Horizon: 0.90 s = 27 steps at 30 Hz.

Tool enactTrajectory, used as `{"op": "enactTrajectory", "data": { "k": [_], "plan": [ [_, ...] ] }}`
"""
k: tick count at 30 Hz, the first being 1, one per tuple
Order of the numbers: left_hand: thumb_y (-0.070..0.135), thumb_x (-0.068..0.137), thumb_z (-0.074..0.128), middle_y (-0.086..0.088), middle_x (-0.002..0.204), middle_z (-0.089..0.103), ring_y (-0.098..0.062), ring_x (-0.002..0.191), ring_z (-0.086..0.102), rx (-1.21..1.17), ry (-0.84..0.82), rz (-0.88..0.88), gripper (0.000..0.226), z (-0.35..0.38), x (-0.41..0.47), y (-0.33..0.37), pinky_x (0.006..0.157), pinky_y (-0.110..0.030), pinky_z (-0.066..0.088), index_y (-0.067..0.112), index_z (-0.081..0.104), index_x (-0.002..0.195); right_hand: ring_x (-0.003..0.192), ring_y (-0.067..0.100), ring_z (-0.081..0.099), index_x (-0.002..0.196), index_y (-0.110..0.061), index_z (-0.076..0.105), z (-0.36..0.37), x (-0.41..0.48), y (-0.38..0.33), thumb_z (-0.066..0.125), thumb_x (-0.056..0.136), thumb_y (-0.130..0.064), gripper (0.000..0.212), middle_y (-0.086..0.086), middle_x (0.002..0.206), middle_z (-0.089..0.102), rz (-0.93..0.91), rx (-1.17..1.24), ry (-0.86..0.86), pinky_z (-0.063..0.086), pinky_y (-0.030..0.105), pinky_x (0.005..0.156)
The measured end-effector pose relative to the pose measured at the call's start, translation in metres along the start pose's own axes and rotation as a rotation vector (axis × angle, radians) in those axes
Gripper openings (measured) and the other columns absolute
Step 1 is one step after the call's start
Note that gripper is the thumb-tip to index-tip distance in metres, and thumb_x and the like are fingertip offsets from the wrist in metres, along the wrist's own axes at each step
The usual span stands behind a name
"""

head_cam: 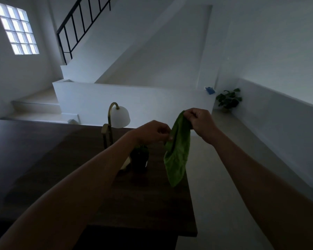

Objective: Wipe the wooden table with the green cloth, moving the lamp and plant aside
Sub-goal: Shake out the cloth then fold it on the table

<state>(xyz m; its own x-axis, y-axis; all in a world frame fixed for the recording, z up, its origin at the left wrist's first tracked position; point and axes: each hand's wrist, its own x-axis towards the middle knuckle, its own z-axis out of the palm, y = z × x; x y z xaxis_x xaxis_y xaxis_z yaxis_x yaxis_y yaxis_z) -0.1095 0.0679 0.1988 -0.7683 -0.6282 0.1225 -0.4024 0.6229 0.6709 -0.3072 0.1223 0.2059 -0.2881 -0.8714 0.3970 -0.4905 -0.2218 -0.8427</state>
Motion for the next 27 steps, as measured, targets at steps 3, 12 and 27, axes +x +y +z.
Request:
{"op": "enactTrajectory", "data": {
  "k": [3, 12, 27],
  "plan": [
    [0.022, 0.090, 0.064, 0.005, 0.098, 0.069, -0.005, 0.087, 0.064, -0.004, -0.052, -0.017, 0.023, 0.011, 0.003, -0.011, 0.078, -0.020, 0.049, 0.016, 0.069, 0.112, 0.079, 0.021, 0.065, 0.093, -0.011, 0.068, -0.003, 0.004, 0.004, 0.059, 0.095, -0.016, 0.011, 0.006, 0.083, 0.067, 0.027, 0.039, -0.003, 0.056, 0.033, 0.071],
    [0.015, 0.091, 0.061, 0.002, 0.094, 0.069, 0.001, 0.074, 0.060, 0.197, 0.321, -0.013, 0.017, -0.027, 0.022, -0.041, 0.064, -0.010, 0.040, 0.012, 0.072, 0.104, 0.078, 0.023, 0.065, 0.095, -0.009, 0.066, -0.018, 0.017, 0.051, 0.055, 0.096, -0.013, 0.012, 0.005, 0.083, 0.064, 0.059, -0.195, -0.103, 0.059, 0.041, 0.072],
    [0.011, 0.092, 0.056, -0.002, 0.093, 0.060, -0.014, 0.083, 0.059, 0.205, 0.653, 0.137, 0.011, 0.011, 0.043, -0.066, 0.077, -0.024, 0.050, 0.011, 0.066, 0.096, 0.075, 0.024, 0.070, 0.097, -0.009, 0.070, 0.003, 0.003, 0.085, 0.055, 0.094, -0.014, 0.017, 0.009, 0.082, 0.071, -0.075, -0.246, 0.159, 0.058, 0.048, 0.075]
  ]
}}
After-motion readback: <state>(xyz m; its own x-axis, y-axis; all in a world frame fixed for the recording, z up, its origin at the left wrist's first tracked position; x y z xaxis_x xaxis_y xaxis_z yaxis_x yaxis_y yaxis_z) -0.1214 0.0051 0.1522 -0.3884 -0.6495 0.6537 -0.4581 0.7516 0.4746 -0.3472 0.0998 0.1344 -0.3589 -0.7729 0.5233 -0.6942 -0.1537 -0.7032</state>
